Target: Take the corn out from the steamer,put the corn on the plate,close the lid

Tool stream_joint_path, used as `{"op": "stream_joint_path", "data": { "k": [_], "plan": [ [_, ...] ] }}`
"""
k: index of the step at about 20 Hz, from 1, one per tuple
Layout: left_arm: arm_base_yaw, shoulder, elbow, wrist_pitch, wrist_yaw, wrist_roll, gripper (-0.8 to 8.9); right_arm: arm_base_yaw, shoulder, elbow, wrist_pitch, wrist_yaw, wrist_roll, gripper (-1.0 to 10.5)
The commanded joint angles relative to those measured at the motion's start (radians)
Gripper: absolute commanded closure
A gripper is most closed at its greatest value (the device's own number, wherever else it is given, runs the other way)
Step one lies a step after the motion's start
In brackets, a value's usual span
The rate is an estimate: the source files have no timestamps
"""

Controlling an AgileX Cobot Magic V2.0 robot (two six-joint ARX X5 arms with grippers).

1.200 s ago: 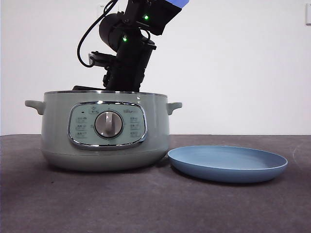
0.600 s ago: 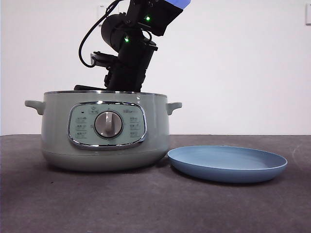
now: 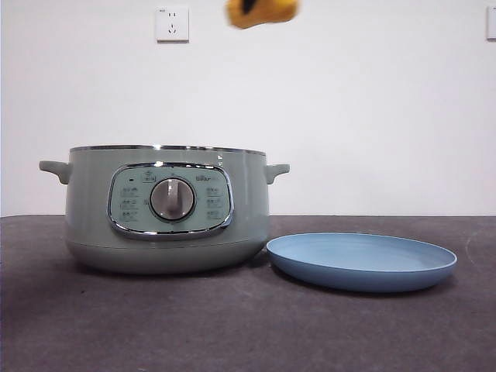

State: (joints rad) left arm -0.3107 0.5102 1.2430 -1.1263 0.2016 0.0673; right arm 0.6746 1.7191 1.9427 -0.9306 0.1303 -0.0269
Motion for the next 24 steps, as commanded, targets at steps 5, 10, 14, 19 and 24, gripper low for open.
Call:
{"op": "stream_joint_path", "data": {
  "k": [5, 10, 14, 19, 24],
  "plan": [
    [-0.004, -0.01, 0.005, 0.051, 0.01, -0.004, 8.22, -0.161, -0.009, -0.092, -0.045, -0.104, -0.015, 9.6],
    [-0.004, -0.01, 0.005, 0.051, 0.009, -0.004, 8.22, -0.197, -0.009, -0.383, 0.159, -0.107, 0.006, 9.6],
    [-0.003, -0.01, 0.005, 0.051, 0.009, -0.004, 8.22, -0.218, -0.009, -0.624, 0.356, -0.159, 0.038, 9.6],
    [-0.003, -0.01, 0.005, 0.052, 0.009, -0.015, 8.22, -0.244, -0.009, -0.839, 0.585, -0.193, 0.055, 9.6],
    [-0.003, -0.01, 0.005, 0.051, 0.009, -0.016, 8.22, -0.25, -0.008, -0.985, 0.769, -0.209, 0.057, 9.6]
  ]
}}
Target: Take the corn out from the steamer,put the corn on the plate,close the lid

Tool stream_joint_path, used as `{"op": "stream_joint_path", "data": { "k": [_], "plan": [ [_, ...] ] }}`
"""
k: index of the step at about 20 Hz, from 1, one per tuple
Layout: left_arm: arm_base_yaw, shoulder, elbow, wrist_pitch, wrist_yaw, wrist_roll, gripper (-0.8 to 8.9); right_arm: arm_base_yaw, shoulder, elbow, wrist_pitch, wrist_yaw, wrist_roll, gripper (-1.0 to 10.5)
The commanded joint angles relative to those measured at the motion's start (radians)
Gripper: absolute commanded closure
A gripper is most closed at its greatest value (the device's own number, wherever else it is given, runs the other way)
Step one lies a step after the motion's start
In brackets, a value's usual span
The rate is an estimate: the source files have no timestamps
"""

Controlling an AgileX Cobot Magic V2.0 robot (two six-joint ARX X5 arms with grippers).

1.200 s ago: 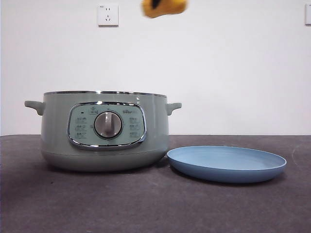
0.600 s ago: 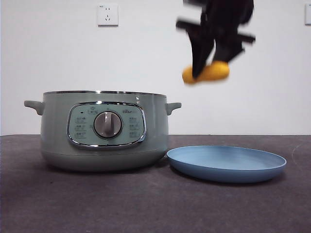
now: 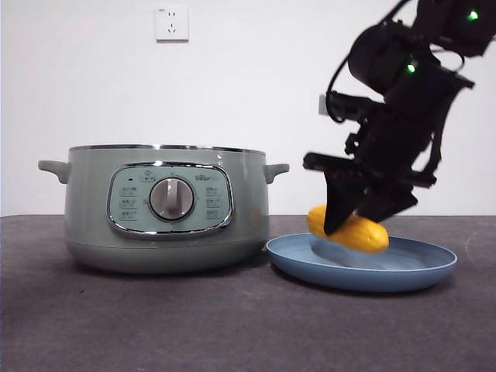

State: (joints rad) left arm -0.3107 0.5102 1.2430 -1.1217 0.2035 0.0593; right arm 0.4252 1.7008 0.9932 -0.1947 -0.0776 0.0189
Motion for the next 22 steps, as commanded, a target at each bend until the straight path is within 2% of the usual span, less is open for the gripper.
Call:
{"op": "stream_joint_path", "data": {
  "k": [1, 11, 12, 15, 18, 20, 22],
  "plan": [
    [-0.003, -0.01, 0.005, 0.047, 0.007, -0.009, 8.22, -0.002, 0.01, -0.051, 0.048, 0.003, 0.011, 9.6],
    [-0.003, -0.01, 0.005, 0.047, 0.007, -0.011, 8.22, -0.014, 0.025, -0.063, 0.043, 0.005, 0.011, 9.5],
    [-0.003, -0.01, 0.005, 0.047, 0.007, -0.011, 8.22, -0.014, 0.025, -0.063, 0.043, 0.005, 0.016, 9.1],
    [-0.003, -0.008, 0.005, 0.048, 0.007, -0.011, 8.22, -0.014, 0.025, -0.063, 0.028, 0.005, 0.026, 6.7],
    [-0.003, -0.003, 0.005, 0.051, 0.007, -0.011, 8.22, -0.014, 0.025, -0.063, 0.026, 0.005, 0.033, 6.0],
    [-0.003, 0.006, 0.005, 0.051, 0.007, -0.011, 8.22, -0.014, 0.025, -0.063, 0.026, 0.006, 0.037, 4.9],
    [-0.003, 0.022, 0.005, 0.055, 0.007, -0.011, 8.22, -0.014, 0.024, -0.063, 0.027, 0.006, 0.036, 4.7]
  ]
}}
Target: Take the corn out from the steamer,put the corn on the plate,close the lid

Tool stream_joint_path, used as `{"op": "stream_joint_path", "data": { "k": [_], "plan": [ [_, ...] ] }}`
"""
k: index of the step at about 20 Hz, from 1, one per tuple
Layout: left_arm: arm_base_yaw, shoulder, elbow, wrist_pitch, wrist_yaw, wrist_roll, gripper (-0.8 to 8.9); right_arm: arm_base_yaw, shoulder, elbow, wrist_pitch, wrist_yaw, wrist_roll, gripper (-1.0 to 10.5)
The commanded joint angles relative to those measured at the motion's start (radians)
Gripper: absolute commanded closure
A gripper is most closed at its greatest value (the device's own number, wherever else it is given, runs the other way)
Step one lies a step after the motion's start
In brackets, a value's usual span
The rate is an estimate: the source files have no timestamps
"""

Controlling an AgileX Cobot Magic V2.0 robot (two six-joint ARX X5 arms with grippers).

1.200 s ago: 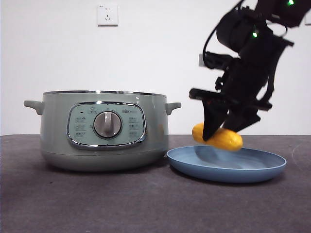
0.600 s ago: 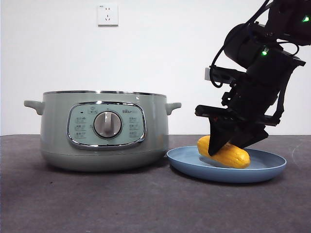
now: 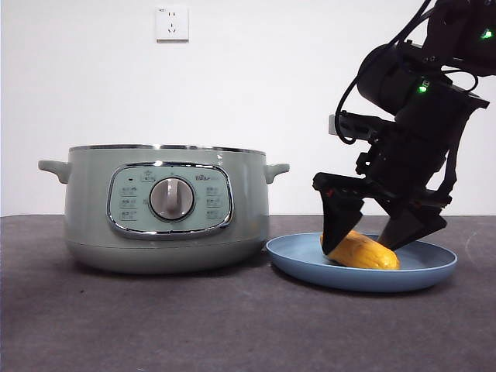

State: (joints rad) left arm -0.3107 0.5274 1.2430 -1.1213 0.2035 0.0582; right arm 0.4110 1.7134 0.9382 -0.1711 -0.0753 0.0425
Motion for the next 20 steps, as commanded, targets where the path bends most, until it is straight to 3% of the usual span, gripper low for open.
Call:
{"op": "stream_joint_path", "data": {
  "k": [1, 7, 15, 20],
  "plan": [
    [-0.003, 0.014, 0.005, 0.06, 0.008, -0.009, 8.22, 0.0, 0.002, -0.008, 0.003, 0.007, 0.012, 4.7],
    [-0.004, 0.135, 0.005, 0.204, 0.01, -0.003, 8.22, 0.0, -0.275, -0.006, -0.034, 0.007, 0.01, 4.7],
    [-0.004, 0.499, 0.005, 0.556, 0.066, 0.022, 8.22, 0.0, -0.808, -0.006, -0.32, 0.007, 0.002, 4.7],
    [-0.004, 0.709, 0.005, 0.763, 0.064, 0.024, 8.22, 0.002, -0.984, -0.006, -0.481, 0.005, 0.006, 4.7]
  ]
}}
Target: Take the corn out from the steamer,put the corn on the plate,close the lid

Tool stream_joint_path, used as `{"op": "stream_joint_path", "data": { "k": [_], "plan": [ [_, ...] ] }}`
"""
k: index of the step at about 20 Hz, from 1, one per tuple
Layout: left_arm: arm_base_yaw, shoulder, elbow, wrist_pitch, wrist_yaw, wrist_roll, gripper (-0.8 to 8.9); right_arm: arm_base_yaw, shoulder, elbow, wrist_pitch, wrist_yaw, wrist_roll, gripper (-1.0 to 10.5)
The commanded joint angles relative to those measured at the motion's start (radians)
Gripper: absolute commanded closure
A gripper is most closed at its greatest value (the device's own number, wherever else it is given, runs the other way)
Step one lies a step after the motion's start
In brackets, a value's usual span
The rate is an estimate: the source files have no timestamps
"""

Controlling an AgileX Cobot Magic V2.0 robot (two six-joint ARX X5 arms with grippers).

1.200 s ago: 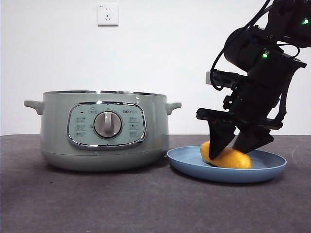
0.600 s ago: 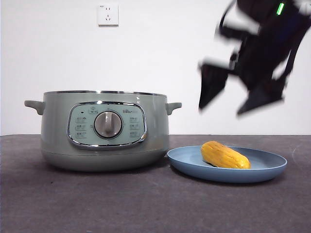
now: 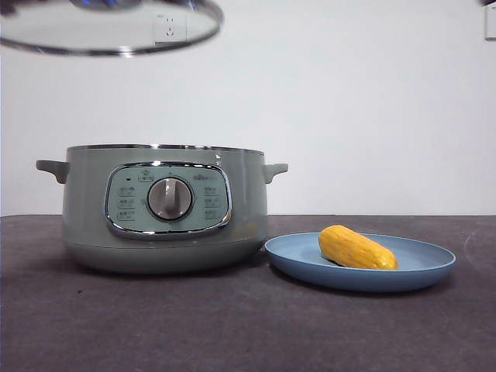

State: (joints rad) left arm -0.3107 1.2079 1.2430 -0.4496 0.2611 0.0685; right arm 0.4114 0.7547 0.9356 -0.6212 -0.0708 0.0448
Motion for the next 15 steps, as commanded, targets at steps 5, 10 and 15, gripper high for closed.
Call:
{"op": "stream_joint_path", "data": {
  "k": [5, 10, 15],
  "plan": [
    [-0.008, 0.159, 0.005, 0.23, 0.006, 0.014, 8.22, 0.002, -0.076, -0.003, -0.116, 0.001, 0.008, 4.7],
    [-0.016, 0.246, 0.005, 0.294, 0.003, 0.015, 8.22, 0.002, -0.077, -0.003, -0.14, -0.002, 0.011, 4.7],
    [-0.026, 0.306, 0.005, 0.339, 0.001, 0.015, 8.22, 0.002, -0.074, -0.003, -0.156, -0.003, 0.019, 4.7]
  ]
}}
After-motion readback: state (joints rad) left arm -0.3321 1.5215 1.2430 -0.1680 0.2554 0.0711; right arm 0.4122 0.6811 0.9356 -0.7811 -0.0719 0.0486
